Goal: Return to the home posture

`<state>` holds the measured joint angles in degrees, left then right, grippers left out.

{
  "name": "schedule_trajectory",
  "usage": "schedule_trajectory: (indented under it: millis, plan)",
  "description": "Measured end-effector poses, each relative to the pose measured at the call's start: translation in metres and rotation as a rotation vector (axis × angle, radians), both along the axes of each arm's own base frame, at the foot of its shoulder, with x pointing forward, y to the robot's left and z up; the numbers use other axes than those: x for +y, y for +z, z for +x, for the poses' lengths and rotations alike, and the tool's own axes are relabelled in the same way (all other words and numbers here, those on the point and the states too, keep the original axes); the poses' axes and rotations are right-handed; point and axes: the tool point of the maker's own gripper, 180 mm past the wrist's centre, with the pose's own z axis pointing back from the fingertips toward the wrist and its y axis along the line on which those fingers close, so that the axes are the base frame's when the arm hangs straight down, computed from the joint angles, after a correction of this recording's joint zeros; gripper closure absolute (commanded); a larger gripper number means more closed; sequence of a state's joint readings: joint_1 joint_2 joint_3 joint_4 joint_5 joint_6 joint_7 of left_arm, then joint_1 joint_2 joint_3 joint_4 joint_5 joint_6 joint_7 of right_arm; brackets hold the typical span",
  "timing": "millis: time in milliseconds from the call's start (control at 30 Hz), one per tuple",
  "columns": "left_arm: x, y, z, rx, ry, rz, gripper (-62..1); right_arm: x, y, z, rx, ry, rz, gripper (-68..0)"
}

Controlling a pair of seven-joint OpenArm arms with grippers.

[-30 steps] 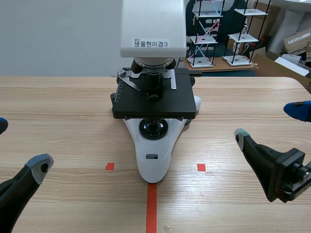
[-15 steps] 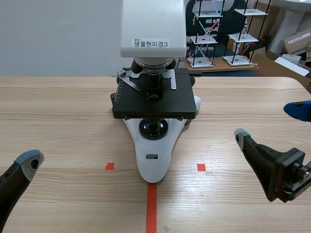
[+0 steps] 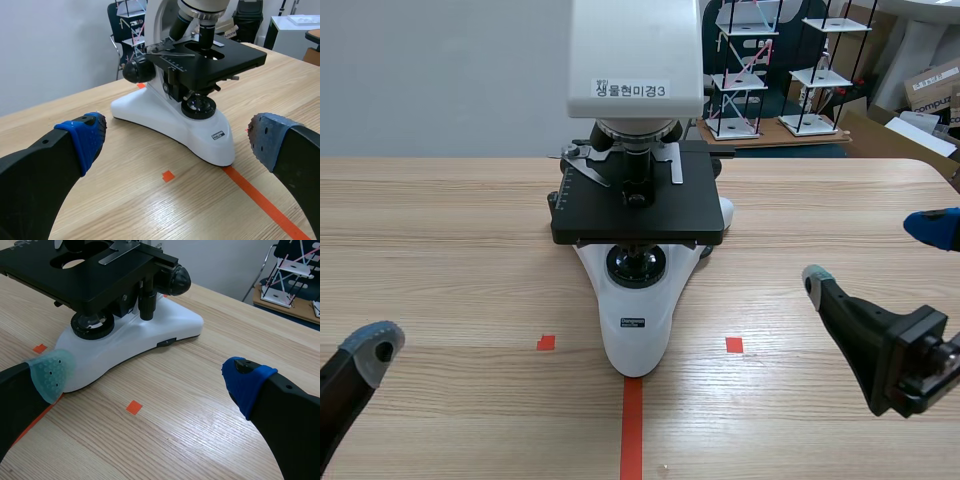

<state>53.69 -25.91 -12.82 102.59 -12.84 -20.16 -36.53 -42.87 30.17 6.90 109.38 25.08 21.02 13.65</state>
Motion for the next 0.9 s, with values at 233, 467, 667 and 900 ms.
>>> schedule_trajectory:
  millis: [233, 467, 667, 900]
  plan:
    - [0.0, 0.0001, 0.0002, -0.001, 0.0, 0.0, -60.1, 0.0, -0.0001, 0.0, 0.0, 0.0, 0.0, -65.3]
    - [0.0, 0.0001, 0.0002, -0.001, 0.0, 0.0, -60.1, 0.0001, 0.0, 0.0, 0.0, 0.0, 0.0, -65.3]
    - [0.0, 0.0001, 0.0002, -0.001, 0.0, 0.0, -62.3, 0.0, 0.0, 0.0, 0.0, 0.0, 0.0, -65.3]
    - [0.0, 0.0001, 0.0002, -0.001, 0.0, 0.0, -62.3, 0.0, 0.0, 0.0, 0.0, 0.0, 0.0, -65.3]
